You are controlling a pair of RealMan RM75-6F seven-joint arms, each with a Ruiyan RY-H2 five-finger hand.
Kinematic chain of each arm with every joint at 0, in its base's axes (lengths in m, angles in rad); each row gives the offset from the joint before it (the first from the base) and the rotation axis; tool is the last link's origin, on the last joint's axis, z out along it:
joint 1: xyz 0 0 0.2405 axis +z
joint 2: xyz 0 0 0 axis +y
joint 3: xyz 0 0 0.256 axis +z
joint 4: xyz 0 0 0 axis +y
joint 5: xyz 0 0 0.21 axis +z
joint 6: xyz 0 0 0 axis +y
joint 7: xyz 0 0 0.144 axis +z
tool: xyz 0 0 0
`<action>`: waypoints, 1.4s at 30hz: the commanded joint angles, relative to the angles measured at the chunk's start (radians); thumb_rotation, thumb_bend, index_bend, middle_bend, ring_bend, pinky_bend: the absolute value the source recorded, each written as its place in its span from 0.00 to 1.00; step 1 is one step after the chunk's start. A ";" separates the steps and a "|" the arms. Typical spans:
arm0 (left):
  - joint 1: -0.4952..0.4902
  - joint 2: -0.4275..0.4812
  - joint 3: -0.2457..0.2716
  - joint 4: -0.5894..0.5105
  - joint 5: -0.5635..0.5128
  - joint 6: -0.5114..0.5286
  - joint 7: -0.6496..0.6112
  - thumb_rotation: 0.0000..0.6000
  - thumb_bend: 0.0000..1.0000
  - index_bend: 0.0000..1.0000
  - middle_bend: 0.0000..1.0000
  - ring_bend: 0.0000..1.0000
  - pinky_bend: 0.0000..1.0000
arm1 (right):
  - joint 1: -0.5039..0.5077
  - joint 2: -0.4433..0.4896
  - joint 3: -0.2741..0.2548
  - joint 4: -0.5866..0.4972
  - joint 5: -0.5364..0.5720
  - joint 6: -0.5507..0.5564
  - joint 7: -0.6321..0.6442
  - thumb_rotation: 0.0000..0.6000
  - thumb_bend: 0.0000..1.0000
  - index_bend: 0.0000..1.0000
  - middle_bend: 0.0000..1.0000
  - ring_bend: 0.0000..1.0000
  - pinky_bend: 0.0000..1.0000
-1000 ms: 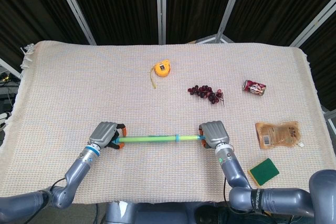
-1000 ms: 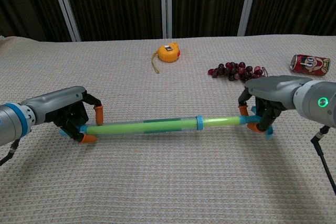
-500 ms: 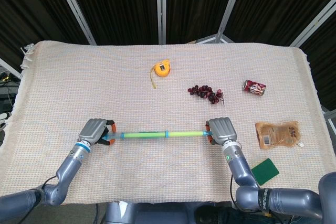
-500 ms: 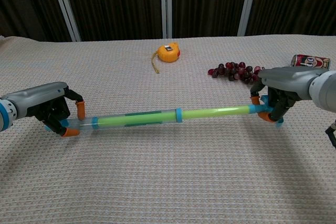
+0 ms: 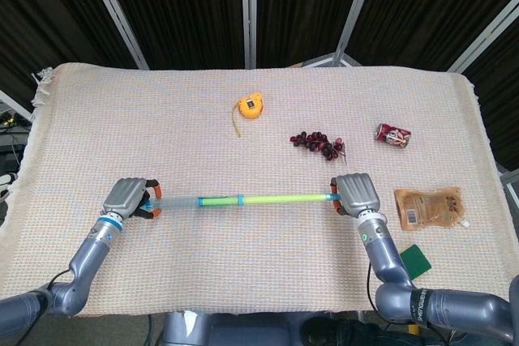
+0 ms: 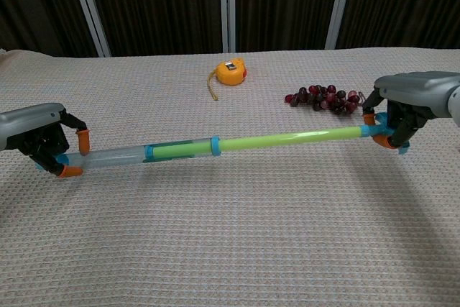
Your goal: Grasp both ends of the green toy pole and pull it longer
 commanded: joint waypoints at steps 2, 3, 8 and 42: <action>0.008 0.022 -0.001 0.000 -0.008 -0.001 -0.008 1.00 0.51 0.84 0.96 0.87 1.00 | -0.008 0.021 0.005 0.008 -0.007 -0.006 0.018 1.00 0.53 0.70 1.00 1.00 1.00; 0.009 0.026 -0.001 0.000 -0.008 -0.002 -0.010 1.00 0.51 0.84 0.96 0.87 1.00 | -0.010 0.025 0.008 0.009 -0.007 -0.009 0.023 1.00 0.53 0.70 1.00 1.00 1.00; 0.015 0.047 0.001 -0.001 -0.009 -0.005 -0.022 1.00 0.51 0.84 0.96 0.87 1.00 | -0.017 0.049 0.019 0.023 -0.002 -0.025 0.046 1.00 0.53 0.70 1.00 1.00 1.00; 0.043 0.069 0.005 0.028 0.044 0.013 -0.098 1.00 0.29 0.00 0.94 0.87 1.00 | -0.051 0.127 0.001 0.061 -0.087 -0.147 0.174 1.00 0.00 0.00 1.00 1.00 1.00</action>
